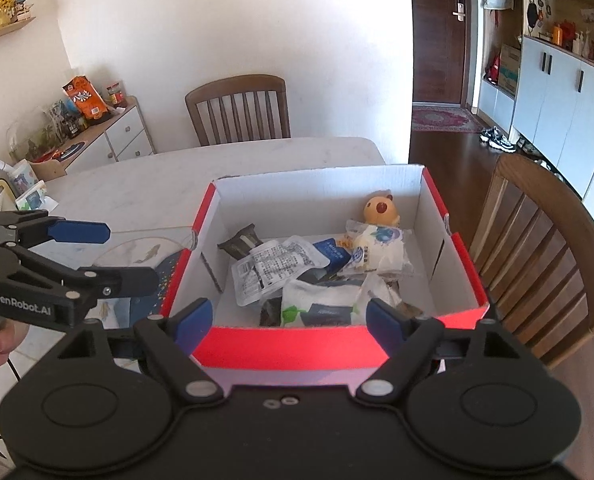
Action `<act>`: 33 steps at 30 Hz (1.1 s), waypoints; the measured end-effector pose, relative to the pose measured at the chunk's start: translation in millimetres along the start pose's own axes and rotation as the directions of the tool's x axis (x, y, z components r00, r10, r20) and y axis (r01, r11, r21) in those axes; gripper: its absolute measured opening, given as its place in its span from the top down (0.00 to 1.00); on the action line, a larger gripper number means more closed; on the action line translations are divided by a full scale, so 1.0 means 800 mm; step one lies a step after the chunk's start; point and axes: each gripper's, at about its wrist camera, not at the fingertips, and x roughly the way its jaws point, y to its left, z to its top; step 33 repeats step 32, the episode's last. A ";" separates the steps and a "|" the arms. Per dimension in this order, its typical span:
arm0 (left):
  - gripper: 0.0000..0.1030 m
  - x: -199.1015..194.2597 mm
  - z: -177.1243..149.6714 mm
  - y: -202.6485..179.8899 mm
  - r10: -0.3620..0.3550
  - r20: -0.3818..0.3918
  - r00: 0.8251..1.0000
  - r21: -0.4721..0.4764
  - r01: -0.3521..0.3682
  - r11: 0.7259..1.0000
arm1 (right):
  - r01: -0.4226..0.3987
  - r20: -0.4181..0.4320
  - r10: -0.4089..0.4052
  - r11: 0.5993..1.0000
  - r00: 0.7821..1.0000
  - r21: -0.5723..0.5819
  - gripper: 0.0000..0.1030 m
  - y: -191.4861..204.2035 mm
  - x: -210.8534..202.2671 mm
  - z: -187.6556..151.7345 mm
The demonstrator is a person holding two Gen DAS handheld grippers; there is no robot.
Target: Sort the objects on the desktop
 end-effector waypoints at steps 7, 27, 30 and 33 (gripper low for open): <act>0.04 -0.001 -0.008 0.003 -0.033 -0.024 0.999 -0.017 0.032 0.999 | 0.016 0.007 -0.016 1.000 1.000 -0.001 0.18 0.009 -0.005 -0.012; 0.04 -0.015 -0.024 0.015 -0.079 -0.027 0.997 -0.019 0.078 0.997 | 0.058 0.011 -0.059 0.998 0.998 0.015 0.18 0.034 -0.007 -0.024; 0.04 -0.019 -0.026 0.021 -0.082 -0.023 0.996 -0.023 0.082 0.996 | 0.065 0.009 -0.065 0.998 0.998 0.021 0.18 0.038 -0.007 -0.025; 0.04 -0.021 -0.027 0.024 -0.089 -0.022 0.996 -0.023 0.088 0.996 | 0.068 0.009 -0.068 0.997 0.998 0.024 0.18 0.042 -0.007 -0.024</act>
